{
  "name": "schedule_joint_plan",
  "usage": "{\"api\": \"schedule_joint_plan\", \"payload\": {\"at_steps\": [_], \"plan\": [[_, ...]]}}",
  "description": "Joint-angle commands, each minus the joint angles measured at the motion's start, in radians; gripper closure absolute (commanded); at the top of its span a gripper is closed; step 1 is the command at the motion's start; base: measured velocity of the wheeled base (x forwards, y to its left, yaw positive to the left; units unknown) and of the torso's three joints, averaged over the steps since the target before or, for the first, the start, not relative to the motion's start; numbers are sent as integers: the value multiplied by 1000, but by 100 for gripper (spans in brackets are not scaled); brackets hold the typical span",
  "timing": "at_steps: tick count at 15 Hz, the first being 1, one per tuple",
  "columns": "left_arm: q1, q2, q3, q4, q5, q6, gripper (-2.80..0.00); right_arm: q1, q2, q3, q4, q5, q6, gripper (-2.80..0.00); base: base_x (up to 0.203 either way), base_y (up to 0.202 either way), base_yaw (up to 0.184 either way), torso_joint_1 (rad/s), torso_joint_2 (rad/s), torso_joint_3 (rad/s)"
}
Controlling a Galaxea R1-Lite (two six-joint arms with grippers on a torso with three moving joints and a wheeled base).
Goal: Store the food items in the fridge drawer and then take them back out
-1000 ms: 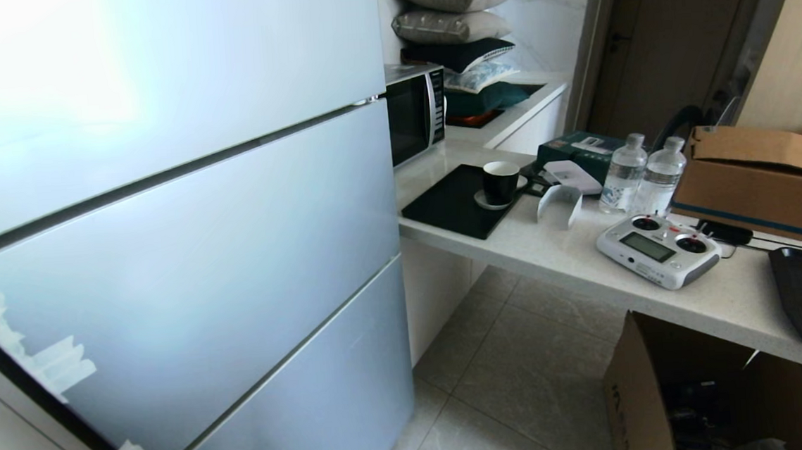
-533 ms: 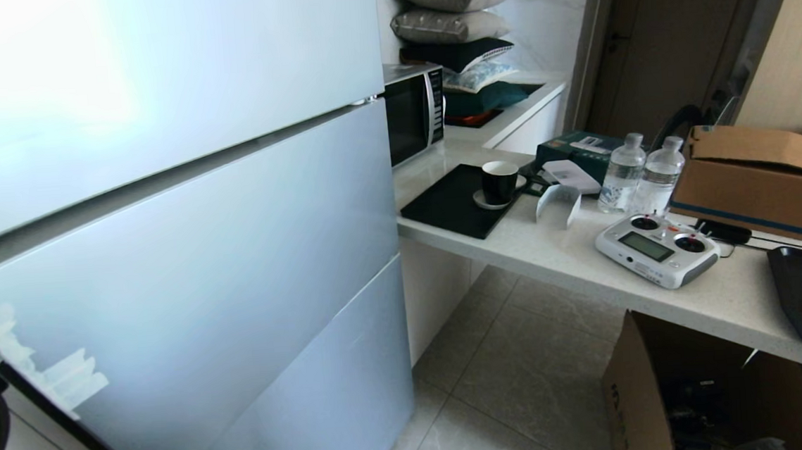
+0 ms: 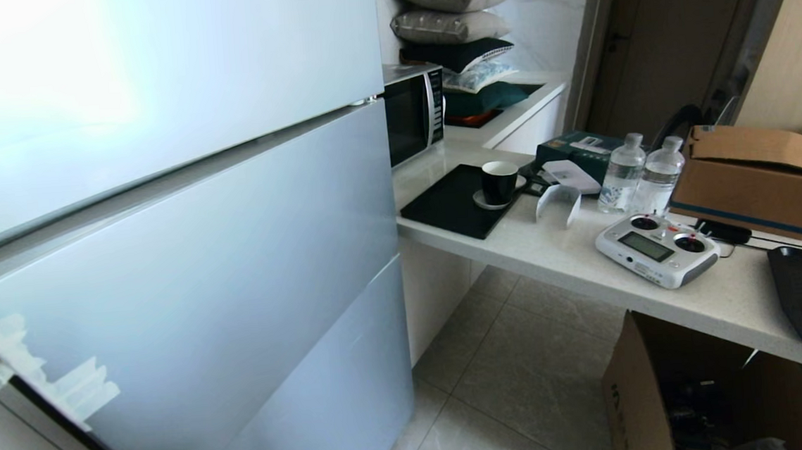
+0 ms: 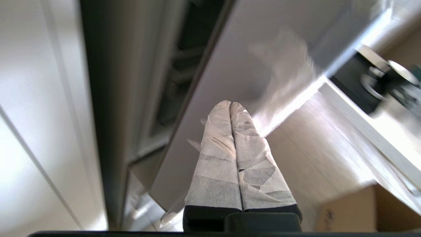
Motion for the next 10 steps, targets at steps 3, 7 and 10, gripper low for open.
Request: {"api": "schedule_joint_plan", "payload": {"at_steps": [3, 7, 10], "plan": [[-3, -36, 40, -4, -21, -3, 0, 0, -1, 0, 0, 0, 0, 0, 0, 0, 0, 0, 0, 0], [-36, -43, 47, -4, -26, -3, 0, 0, -1, 0, 0, 0, 0, 0, 0, 0, 0, 0, 0, 0], [-55, -45, 50, -4, -24, -3, 0, 0, -1, 0, 0, 0, 0, 0, 0, 0, 0, 0, 0, 0]]}}
